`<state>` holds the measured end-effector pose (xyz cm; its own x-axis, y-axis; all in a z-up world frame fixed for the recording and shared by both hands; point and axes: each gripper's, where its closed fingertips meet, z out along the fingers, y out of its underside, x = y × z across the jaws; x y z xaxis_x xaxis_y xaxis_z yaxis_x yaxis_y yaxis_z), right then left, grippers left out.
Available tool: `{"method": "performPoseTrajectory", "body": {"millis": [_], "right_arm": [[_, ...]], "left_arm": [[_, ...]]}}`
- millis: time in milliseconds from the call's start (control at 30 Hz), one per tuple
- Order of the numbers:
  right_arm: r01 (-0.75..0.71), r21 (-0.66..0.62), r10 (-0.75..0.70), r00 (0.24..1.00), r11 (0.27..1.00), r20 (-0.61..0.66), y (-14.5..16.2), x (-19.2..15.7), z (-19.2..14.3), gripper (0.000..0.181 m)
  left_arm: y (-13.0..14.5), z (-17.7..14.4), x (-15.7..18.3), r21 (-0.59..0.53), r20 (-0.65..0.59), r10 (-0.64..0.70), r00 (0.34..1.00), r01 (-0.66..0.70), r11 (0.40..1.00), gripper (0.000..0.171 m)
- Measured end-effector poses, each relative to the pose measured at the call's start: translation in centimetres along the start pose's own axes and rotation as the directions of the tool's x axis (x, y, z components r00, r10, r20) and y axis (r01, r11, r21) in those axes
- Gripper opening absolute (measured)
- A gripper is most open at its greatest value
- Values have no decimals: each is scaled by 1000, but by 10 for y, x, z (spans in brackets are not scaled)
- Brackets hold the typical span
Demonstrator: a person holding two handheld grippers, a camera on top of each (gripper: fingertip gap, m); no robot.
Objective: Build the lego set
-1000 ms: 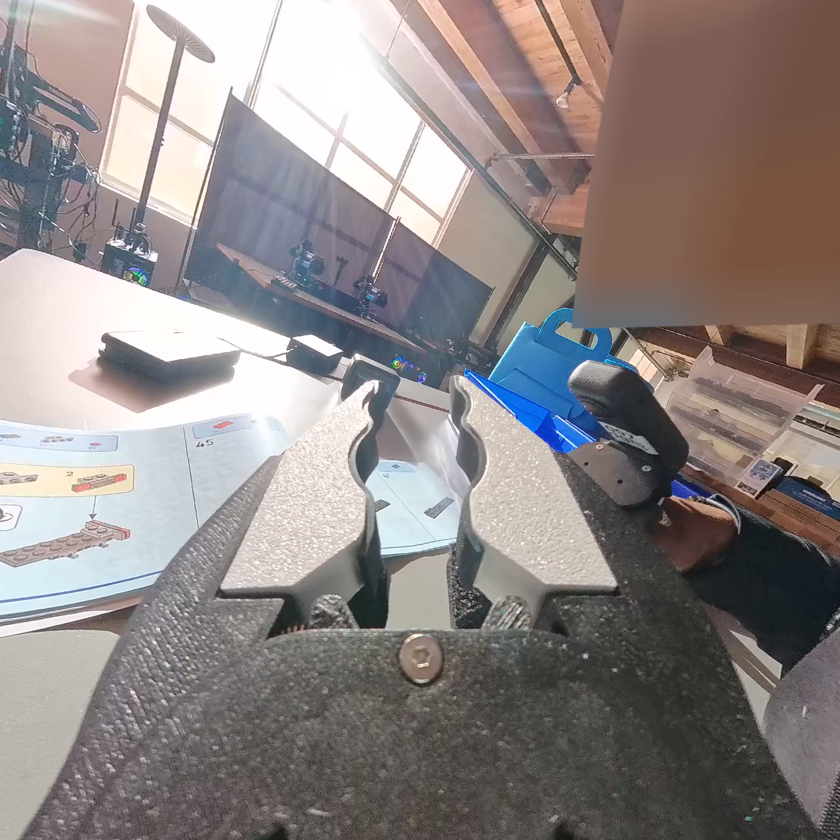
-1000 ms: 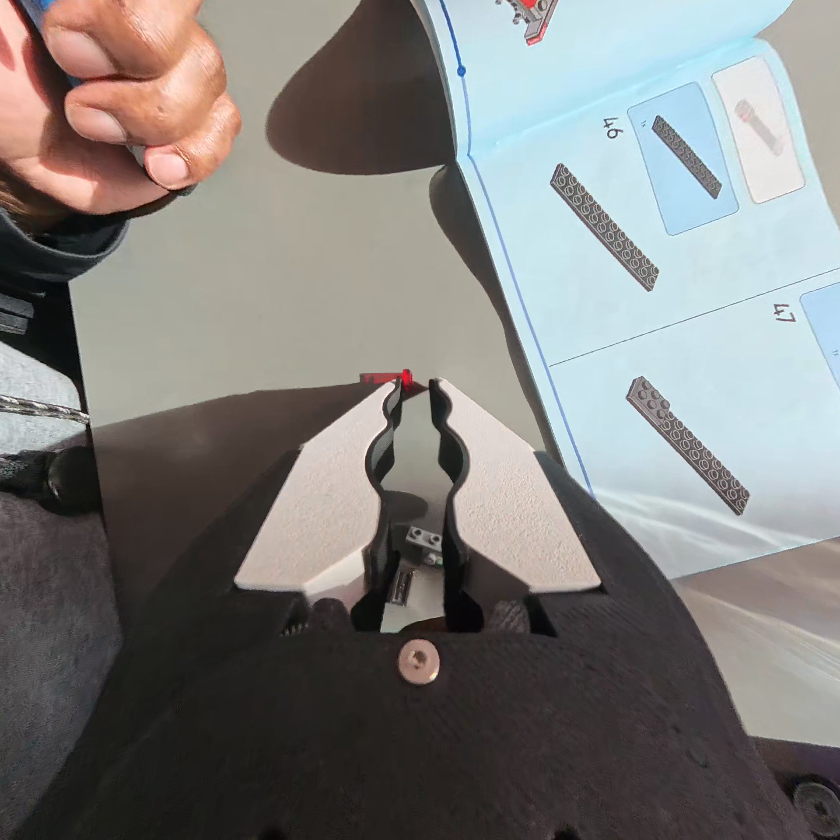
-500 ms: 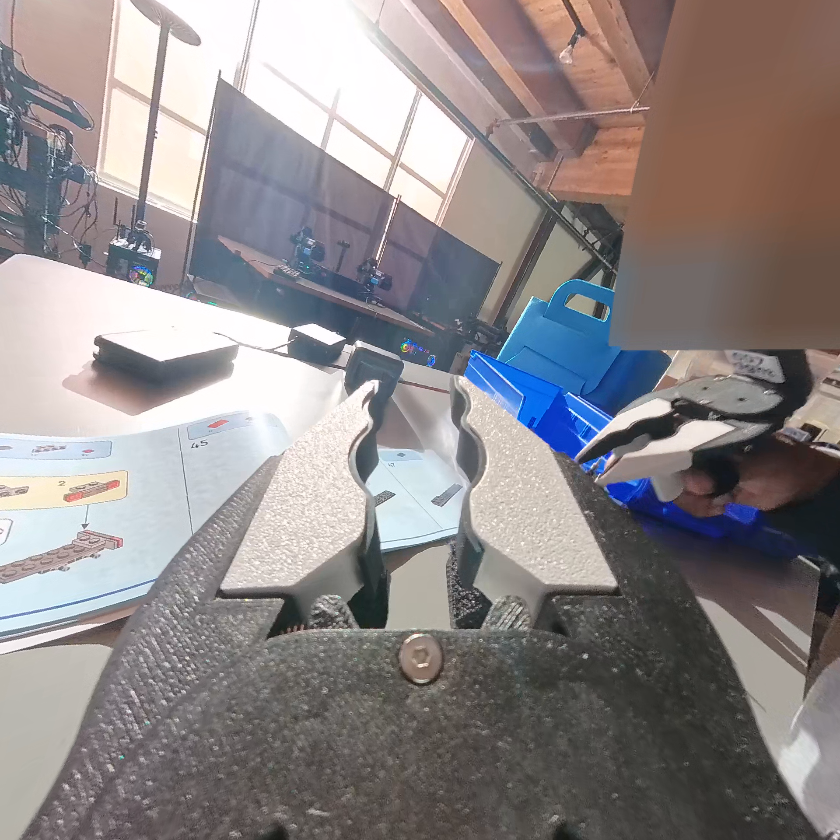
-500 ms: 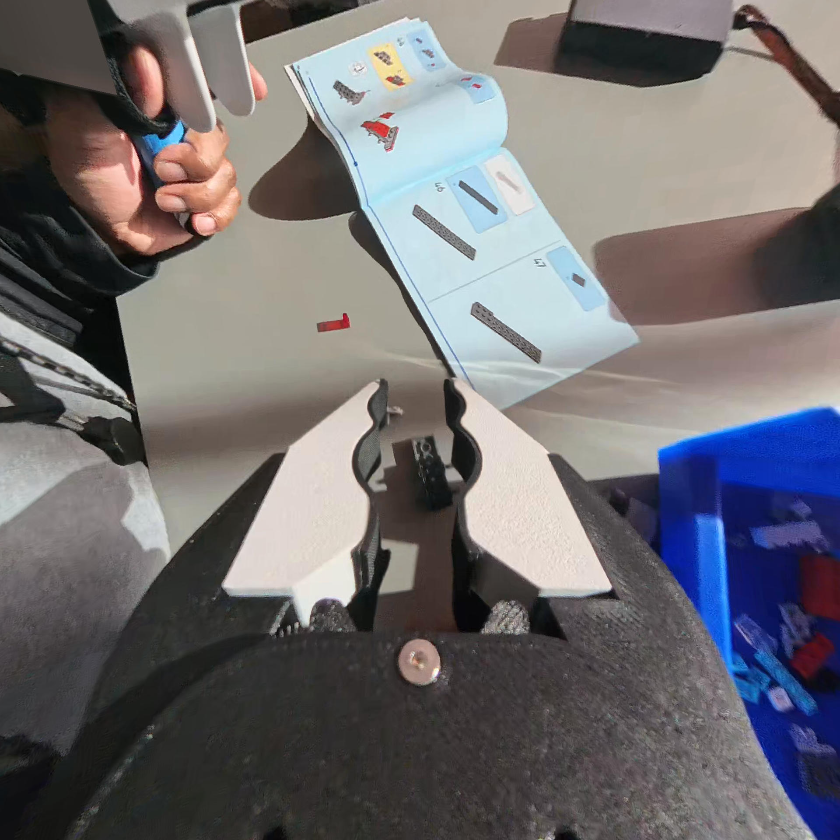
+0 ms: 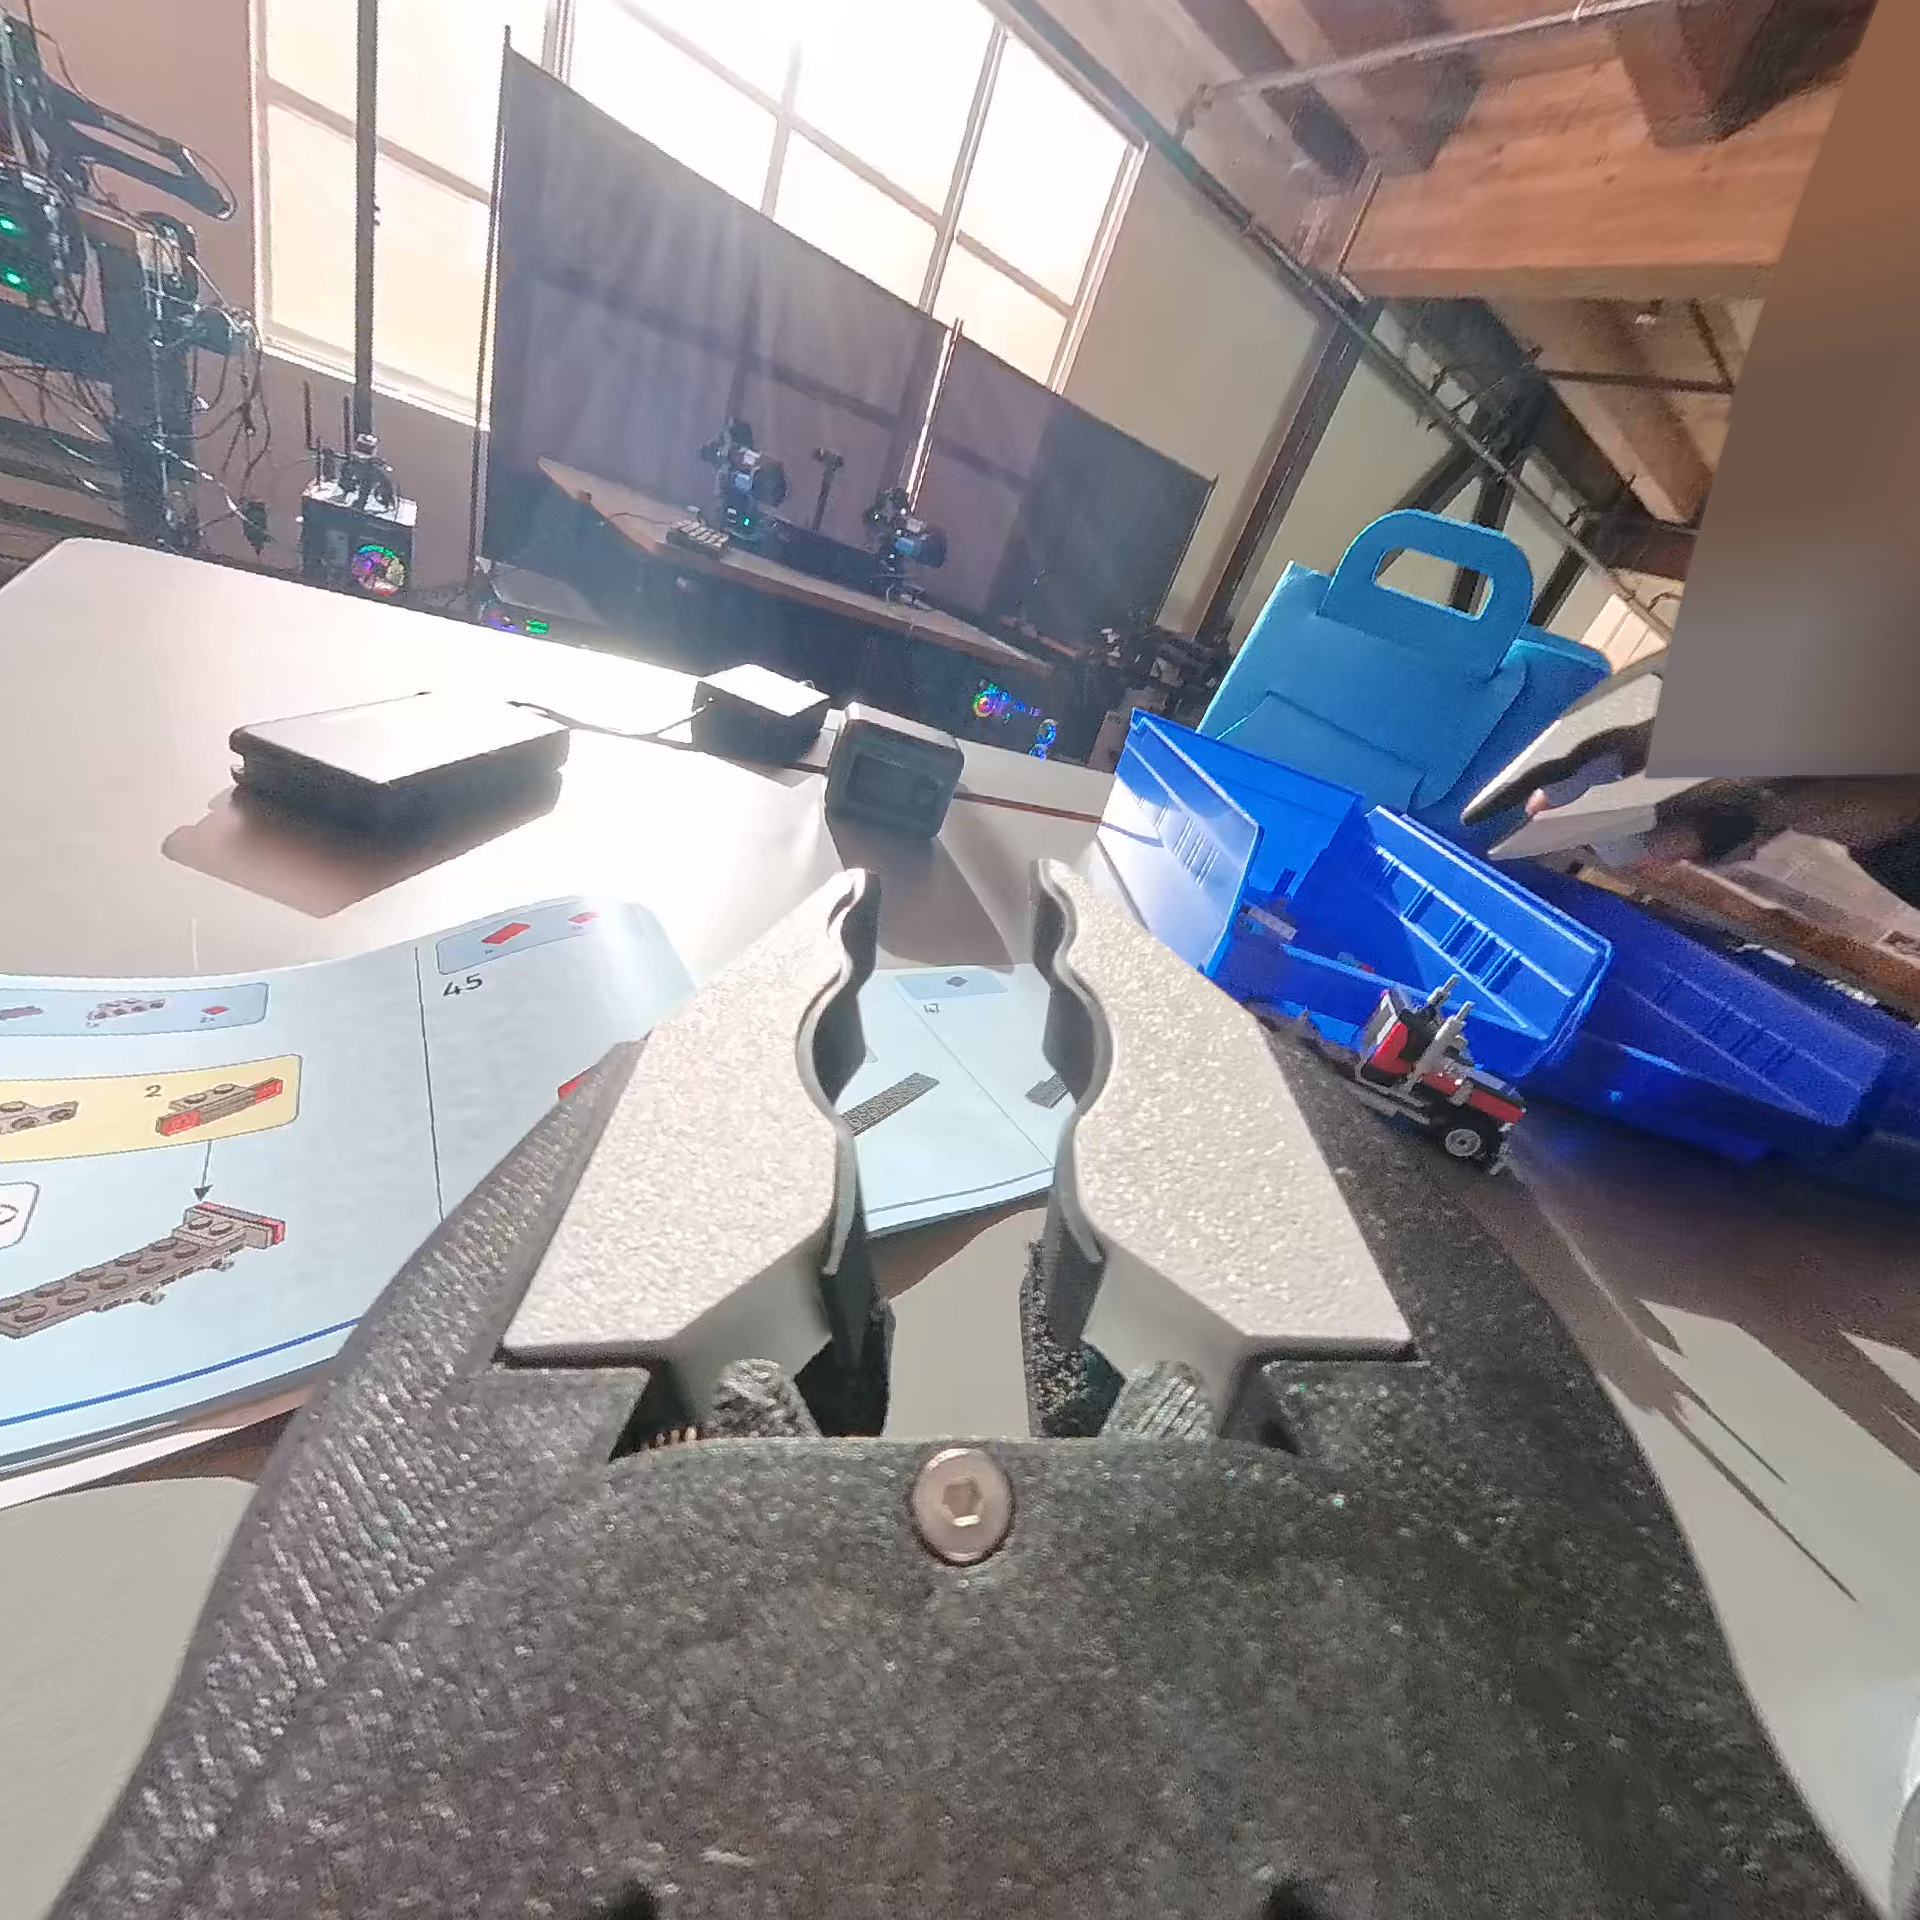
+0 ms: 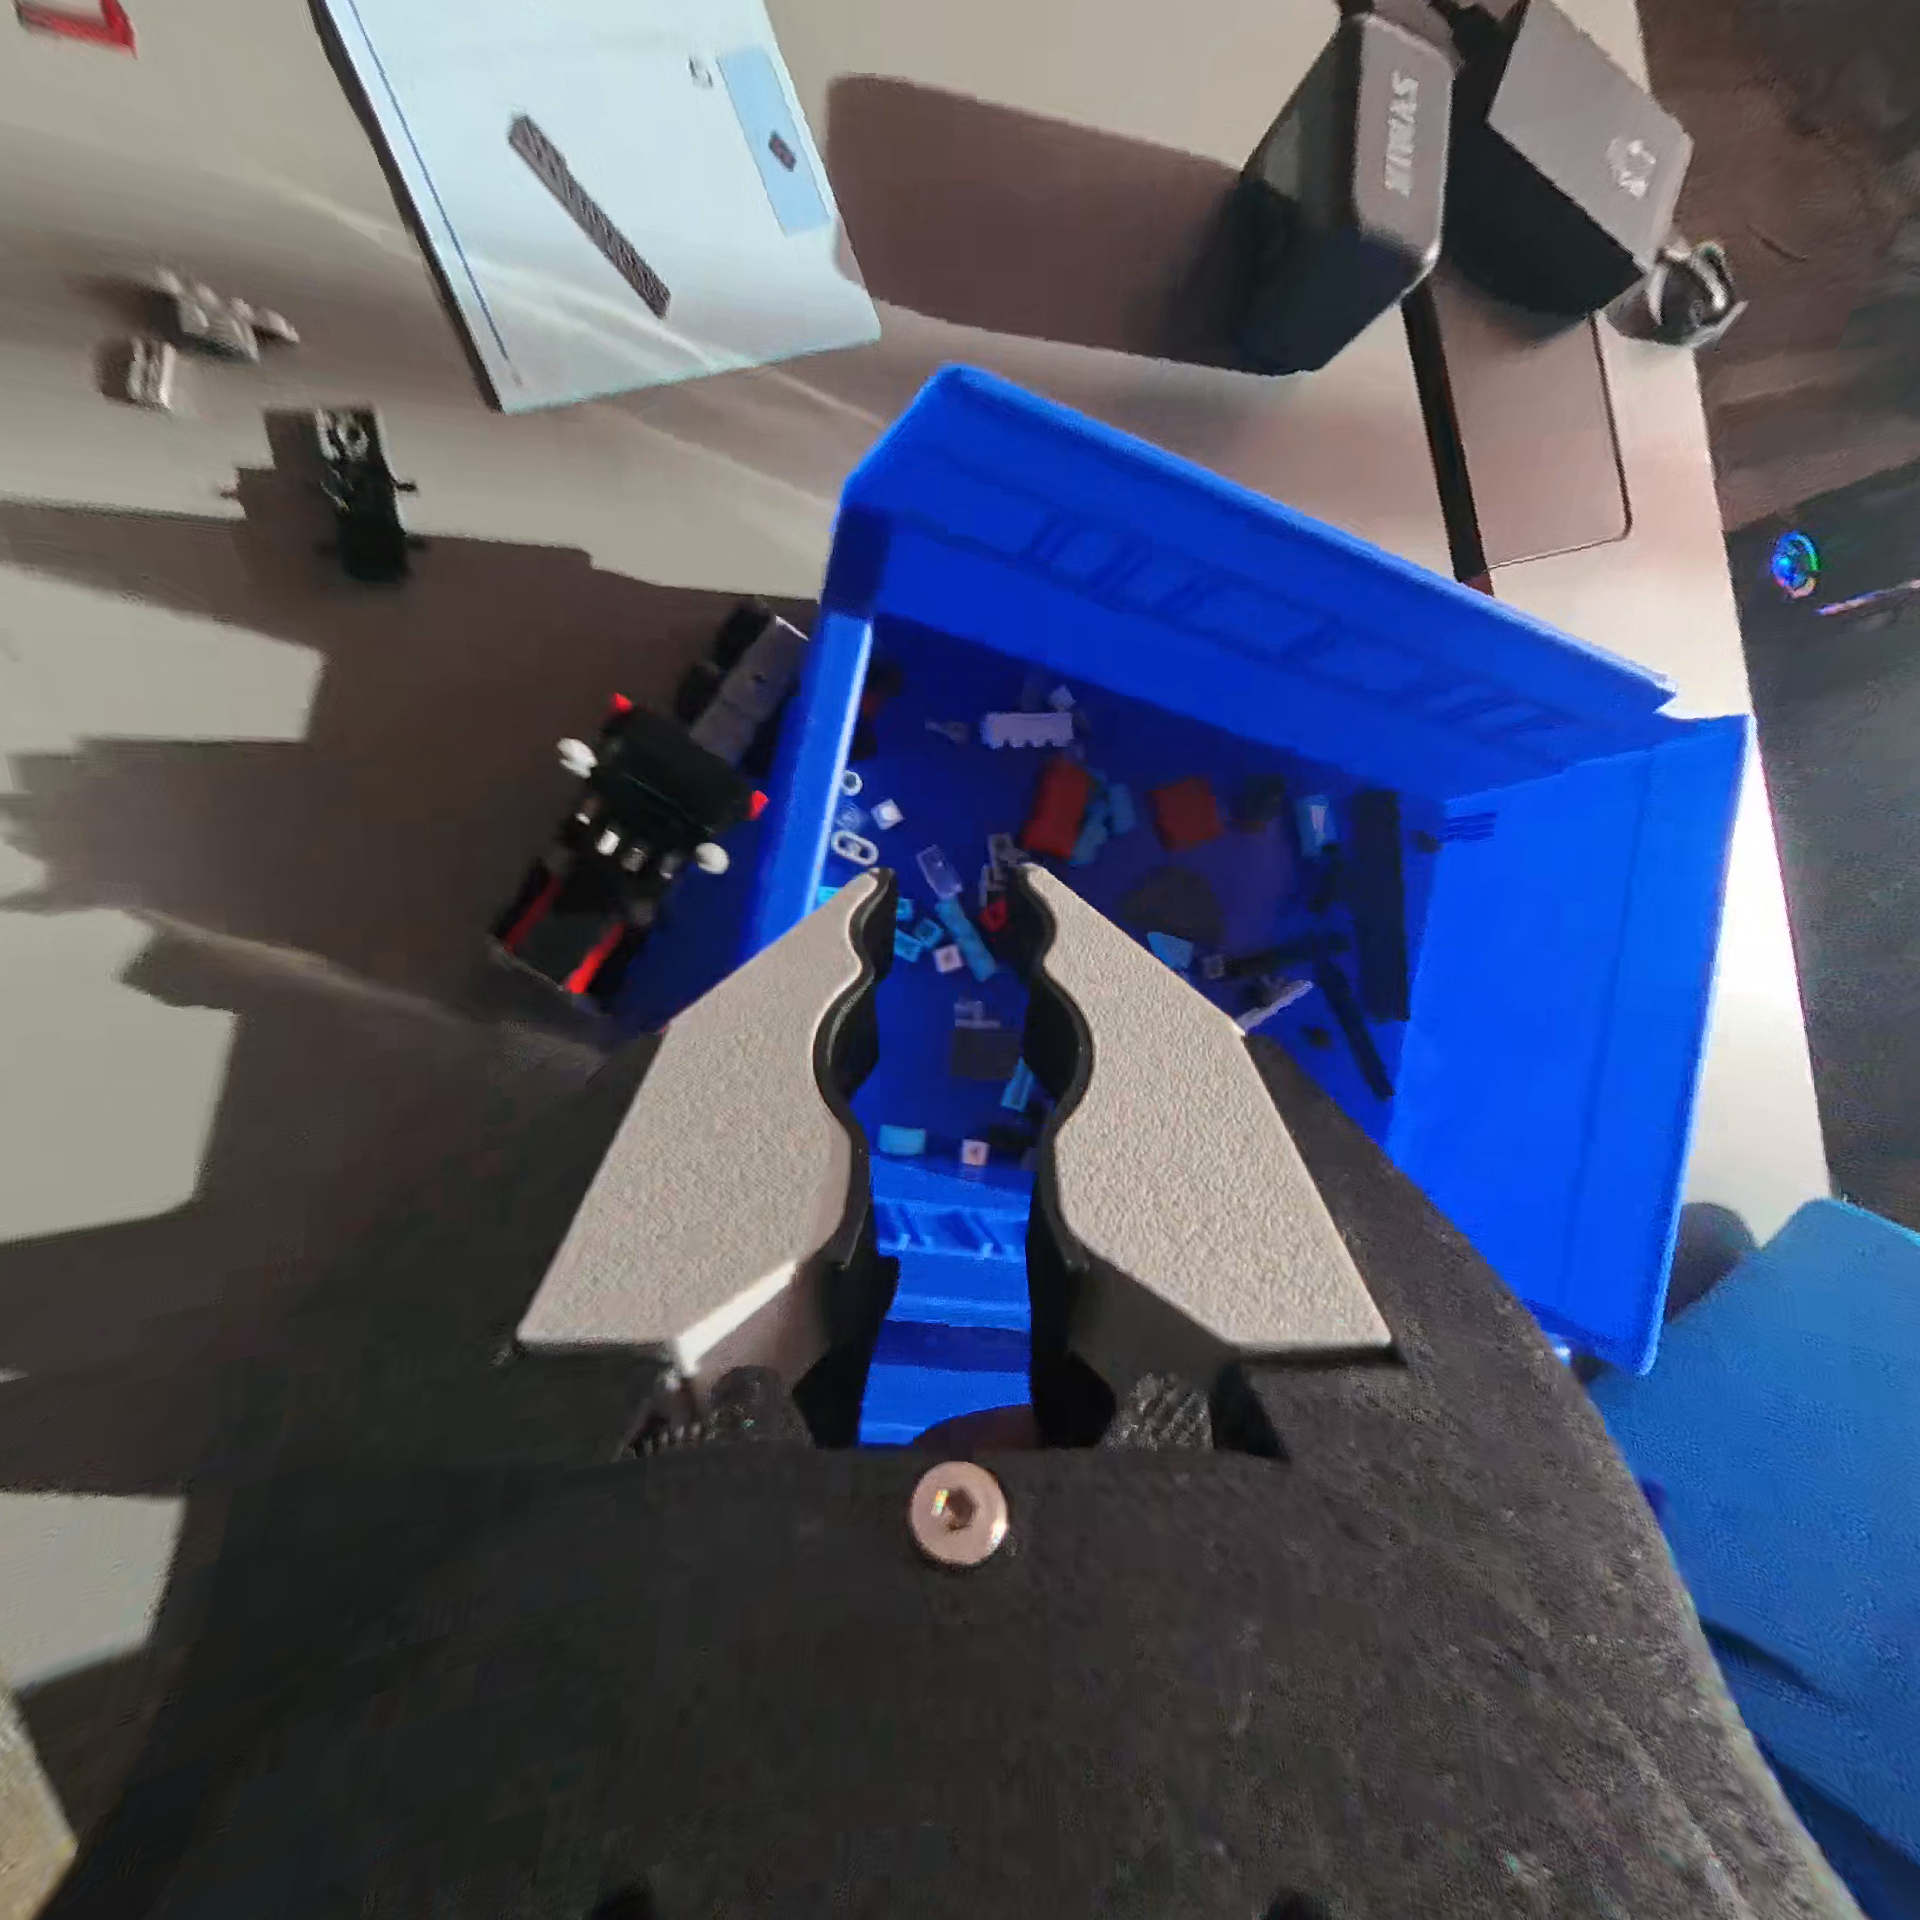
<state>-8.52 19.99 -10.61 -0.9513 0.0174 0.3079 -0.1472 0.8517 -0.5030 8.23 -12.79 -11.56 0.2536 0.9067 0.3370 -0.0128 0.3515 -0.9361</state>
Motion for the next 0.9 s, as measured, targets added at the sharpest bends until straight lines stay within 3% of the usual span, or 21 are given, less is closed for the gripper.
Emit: {"method": "performPoseTrajectory", "body": {"millis": [167,400,700,900], "right_arm": [[156,29,-158,958,987,238,4,5,42,24],[322,136,-347,804,937,482,7,-6,88,21],[294,234,-374,666,927,645,6,-23,122,19],[323,231,-393,651,918,649,10,-33,129,18]], "left_arm": [[3,2,1,-18,33,47,998,-47,999,30],[11,9,2,-74,54,101,993,-97,993,30],[20,15,-8,-142,87,55,995,-42,989,30],[21,16,-9,-147,88,51,995,-37,988,30]]}}
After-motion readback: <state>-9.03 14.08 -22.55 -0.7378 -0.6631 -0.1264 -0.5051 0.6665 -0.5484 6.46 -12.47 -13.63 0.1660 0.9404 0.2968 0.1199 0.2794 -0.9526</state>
